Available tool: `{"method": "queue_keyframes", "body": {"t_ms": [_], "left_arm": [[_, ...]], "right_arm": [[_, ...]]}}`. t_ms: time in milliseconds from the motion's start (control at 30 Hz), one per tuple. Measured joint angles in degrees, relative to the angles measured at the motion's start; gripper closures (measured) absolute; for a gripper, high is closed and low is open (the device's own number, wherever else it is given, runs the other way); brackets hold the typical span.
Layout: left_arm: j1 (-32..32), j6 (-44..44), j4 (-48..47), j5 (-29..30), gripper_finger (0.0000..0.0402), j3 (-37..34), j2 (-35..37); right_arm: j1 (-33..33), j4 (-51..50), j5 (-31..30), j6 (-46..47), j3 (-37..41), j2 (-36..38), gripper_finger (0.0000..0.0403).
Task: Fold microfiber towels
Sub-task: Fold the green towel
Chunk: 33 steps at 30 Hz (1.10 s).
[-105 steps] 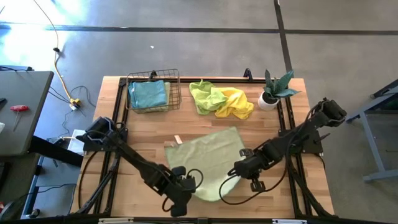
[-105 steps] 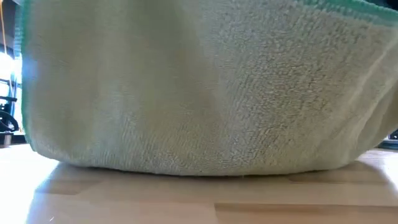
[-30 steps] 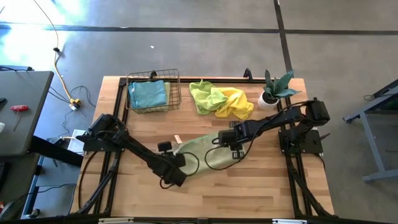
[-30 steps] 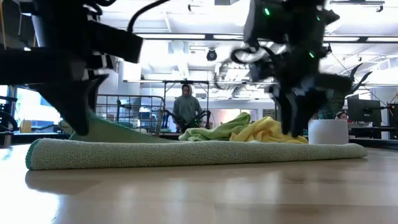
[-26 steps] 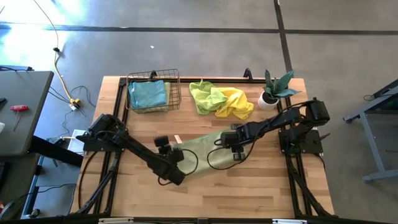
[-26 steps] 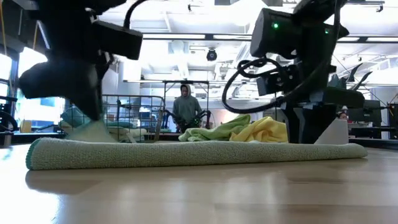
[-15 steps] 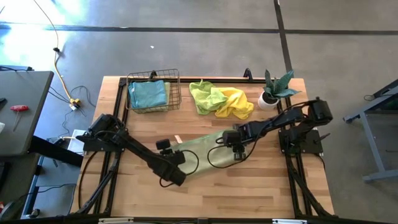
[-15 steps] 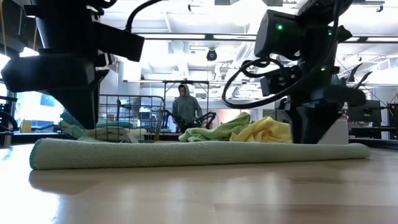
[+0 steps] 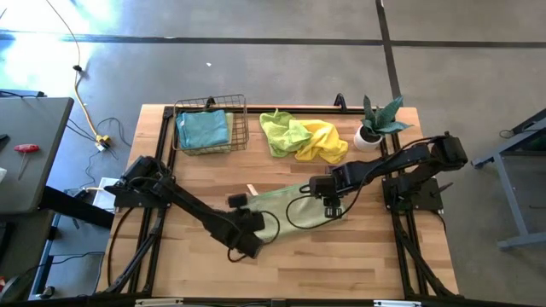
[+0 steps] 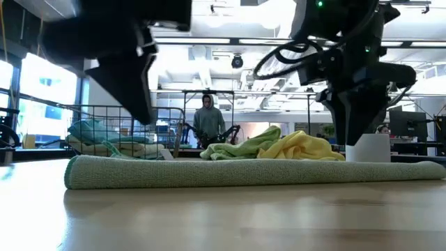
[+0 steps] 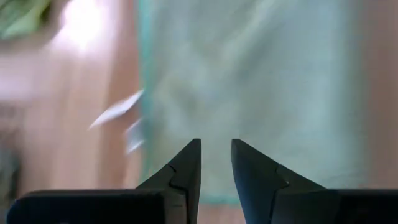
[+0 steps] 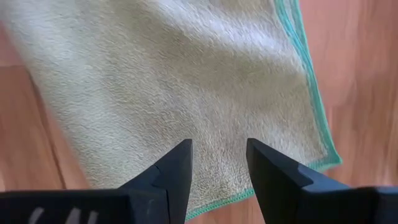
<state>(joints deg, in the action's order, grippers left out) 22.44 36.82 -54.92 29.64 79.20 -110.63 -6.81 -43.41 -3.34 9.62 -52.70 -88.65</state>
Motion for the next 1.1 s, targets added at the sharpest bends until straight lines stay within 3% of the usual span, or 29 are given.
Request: {"method": "queue_keyframes", "body": {"t_ms": [267,667,1100], "left_arm": [[0.11,-5.53,16.03,-5.25,0.0323,-3.27,-0.02],[-0.29,5.31,16.86,-9.42,0.0323,-11.8,-0.07],[0.48,10.03,17.76,-13.36,0.0324,-12.65,0.15]], "right_arm": [[-1.03,4.39,-0.3,2.2,3.83,0.08,0.0257],[-4.26,6.39,-0.51,7.43,10.11,0.27,0.0257],[-4.24,5.28,-0.45,8.55,10.54,0.84,0.0257]]}}
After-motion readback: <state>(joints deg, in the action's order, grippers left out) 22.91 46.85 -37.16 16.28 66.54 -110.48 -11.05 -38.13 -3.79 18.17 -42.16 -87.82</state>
